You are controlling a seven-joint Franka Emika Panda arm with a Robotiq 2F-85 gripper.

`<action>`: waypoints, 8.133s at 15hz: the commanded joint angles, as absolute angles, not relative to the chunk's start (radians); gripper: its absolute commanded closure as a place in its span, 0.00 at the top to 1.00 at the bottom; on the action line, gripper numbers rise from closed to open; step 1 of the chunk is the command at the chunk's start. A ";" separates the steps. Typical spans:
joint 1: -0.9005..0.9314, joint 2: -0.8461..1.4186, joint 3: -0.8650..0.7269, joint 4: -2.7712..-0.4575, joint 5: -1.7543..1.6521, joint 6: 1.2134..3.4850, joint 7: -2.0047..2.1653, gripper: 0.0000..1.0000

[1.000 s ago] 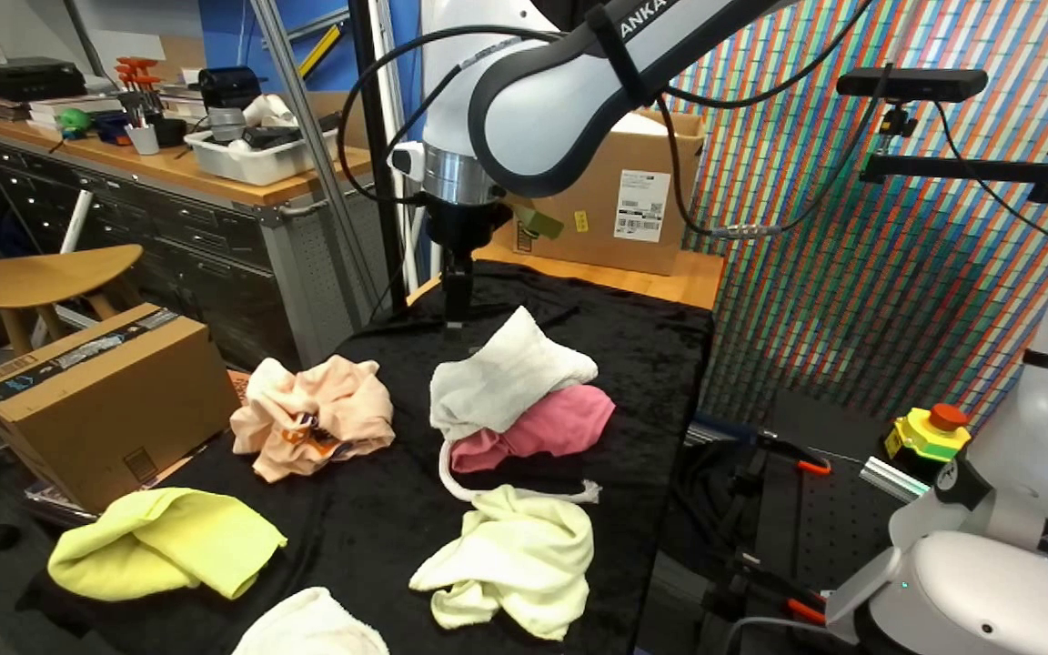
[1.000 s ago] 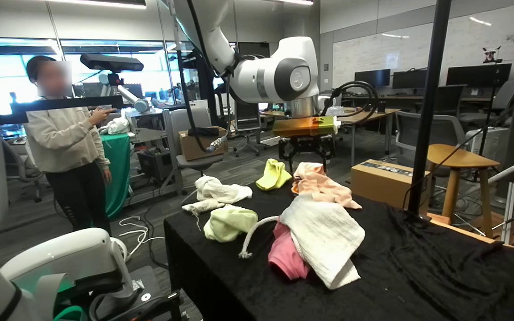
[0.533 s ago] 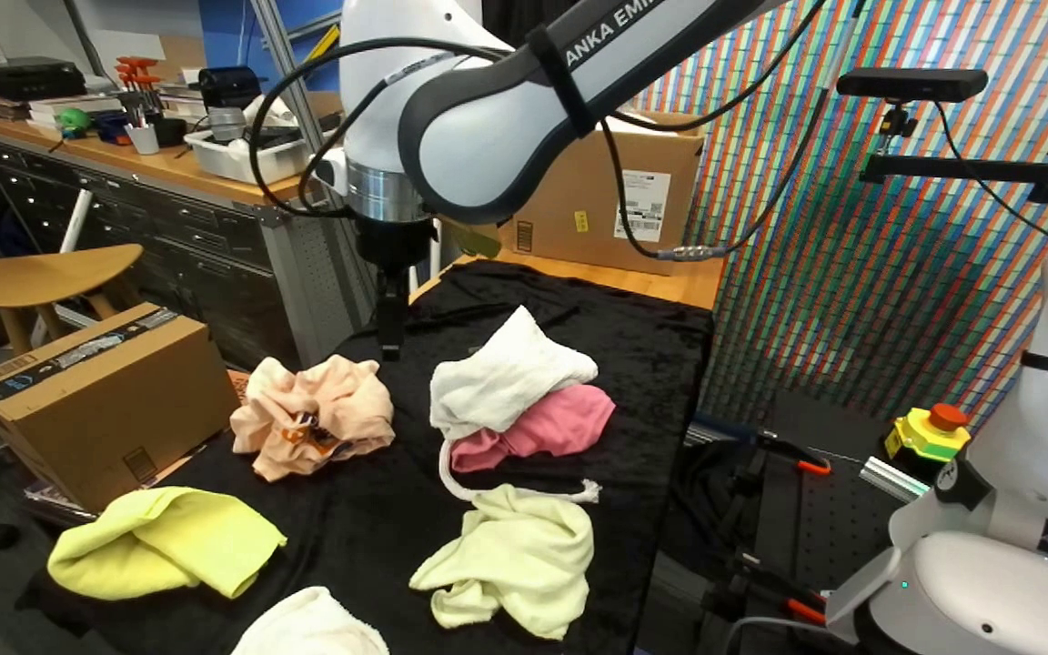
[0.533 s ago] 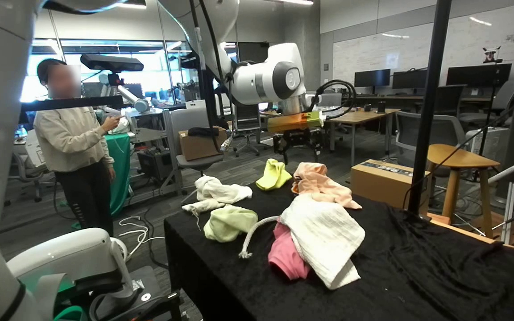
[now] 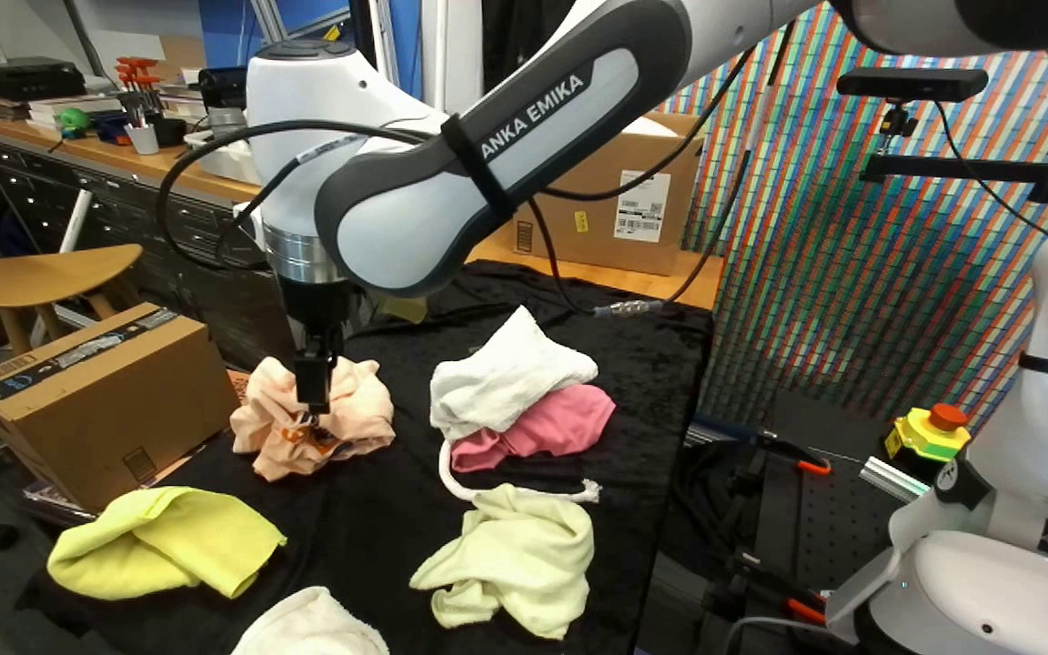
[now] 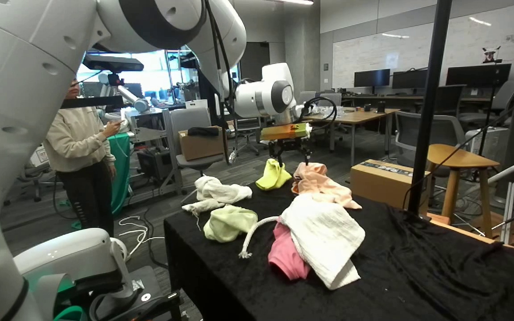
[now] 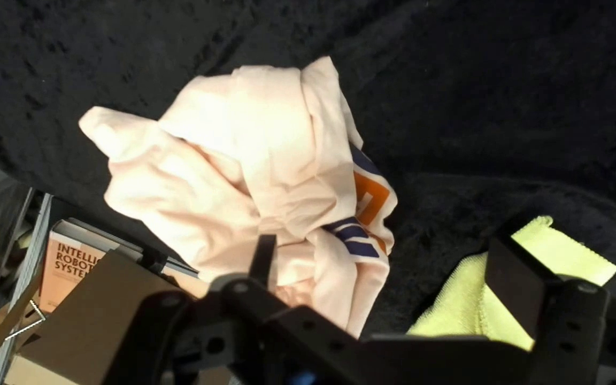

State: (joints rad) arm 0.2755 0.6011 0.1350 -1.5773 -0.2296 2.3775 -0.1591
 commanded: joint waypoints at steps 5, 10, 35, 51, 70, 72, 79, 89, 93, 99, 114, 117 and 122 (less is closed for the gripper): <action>0.289 0.750 0.115 -1.421 -0.204 2.448 -0.024 1.00; 0.297 0.817 0.117 -1.386 -0.182 2.505 0.032 1.00; 0.344 0.944 0.003 -1.259 -0.172 2.477 0.166 0.27; 0.173 0.628 0.136 -1.572 -0.092 2.469 -0.084 0.05; 0.012 -0.045 0.100 -2.318 0.240 2.568 -0.439 0.05; 0.021 -0.016 0.093 -2.310 0.249 2.528 -0.473 0.05; 0.038 0.177 0.103 -2.230 0.139 2.405 -0.406 0.05; 0.032 0.229 0.110 -2.161 0.074 2.302 -0.346 0.63; 0.035 0.201 0.111 -2.128 0.070 2.203 -0.344 0.94; 0.053 0.157 0.108 -2.072 0.034 2.121 -0.305 1.00; 0.242 0.453 0.174 -1.619 -0.195 2.125 -0.203 1.00; 0.286 0.570 0.167 -1.510 -0.226 2.133 -0.184 1.00; 0.334 0.734 0.150 -1.358 -0.251 2.158 -0.174 1.00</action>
